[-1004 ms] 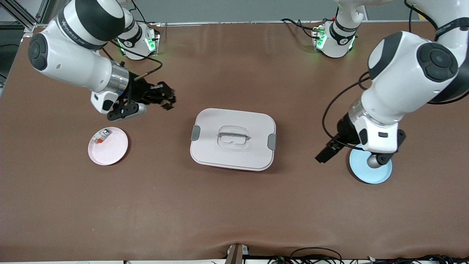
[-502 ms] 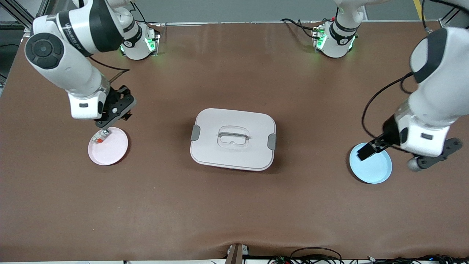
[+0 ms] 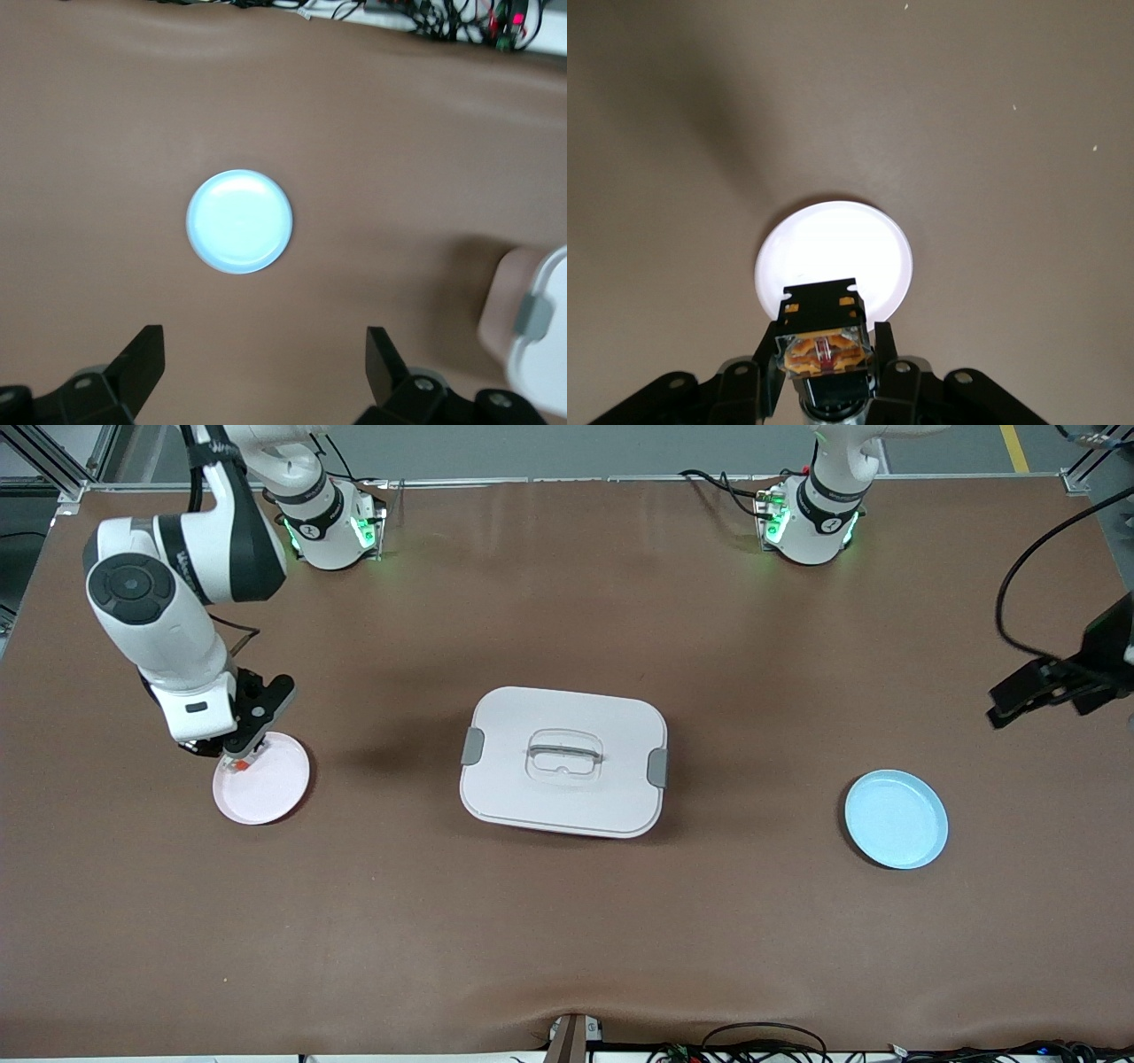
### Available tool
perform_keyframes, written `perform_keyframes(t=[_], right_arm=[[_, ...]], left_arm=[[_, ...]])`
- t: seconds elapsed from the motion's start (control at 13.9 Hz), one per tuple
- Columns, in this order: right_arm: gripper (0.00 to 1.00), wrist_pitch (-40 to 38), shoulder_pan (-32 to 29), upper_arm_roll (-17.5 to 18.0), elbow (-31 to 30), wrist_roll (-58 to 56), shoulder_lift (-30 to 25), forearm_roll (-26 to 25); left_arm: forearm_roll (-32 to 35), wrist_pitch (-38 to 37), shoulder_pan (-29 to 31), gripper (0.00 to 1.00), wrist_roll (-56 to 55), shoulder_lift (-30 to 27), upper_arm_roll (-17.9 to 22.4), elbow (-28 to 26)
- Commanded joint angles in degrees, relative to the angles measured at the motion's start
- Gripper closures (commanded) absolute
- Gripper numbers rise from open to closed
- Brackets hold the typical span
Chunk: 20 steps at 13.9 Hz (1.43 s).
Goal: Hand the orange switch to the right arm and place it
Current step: 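Lower the switch onto the white plate with the right gripper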
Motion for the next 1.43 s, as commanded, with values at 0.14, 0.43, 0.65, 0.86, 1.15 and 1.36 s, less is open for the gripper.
perform_keyframes(t=[0.14, 0.43, 0.65, 0.86, 1.15, 1.36], right_arm=[[0.95, 14.86, -8.22, 0.94, -8.70, -10.86, 1.34, -1.30], [0.93, 16.45, -9.28, 0.94, -9.67, -12.10, 7.06, -1.74], [0.93, 19.08, -9.19, 0.94, -10.55, -12.19, 11.36, -1.74], [0.93, 19.35, -9.02, 0.94, -10.29, -12.19, 13.92, -1.91], [0.93, 23.39, -9.19, 0.94, -10.20, -12.28, 17.61, -3.40], [0.92, 24.62, -9.19, 0.94, -8.89, -12.28, 19.80, -4.81]], left_arm=[[-1.23, -2.29, -2.17, 0.00, 5.59, -6.47, 3.75, -6.83], [-1.23, -1.77, -1.73, 0.00, 5.77, -10.86, 3.31, -12.97], [-1.23, -0.09, -1.12, 0.00, 5.68, -13.69, 1.82, -16.78], [-1.23, -0.09, -0.85, 0.00, 5.68, -13.69, 1.81, -16.60], [-1.14, -0.01, -0.68, 0.00, 5.68, -13.25, 1.03, -16.43], [-1.23, 0.08, -0.59, 0.00, 5.68, -13.08, 0.93, -16.34]])
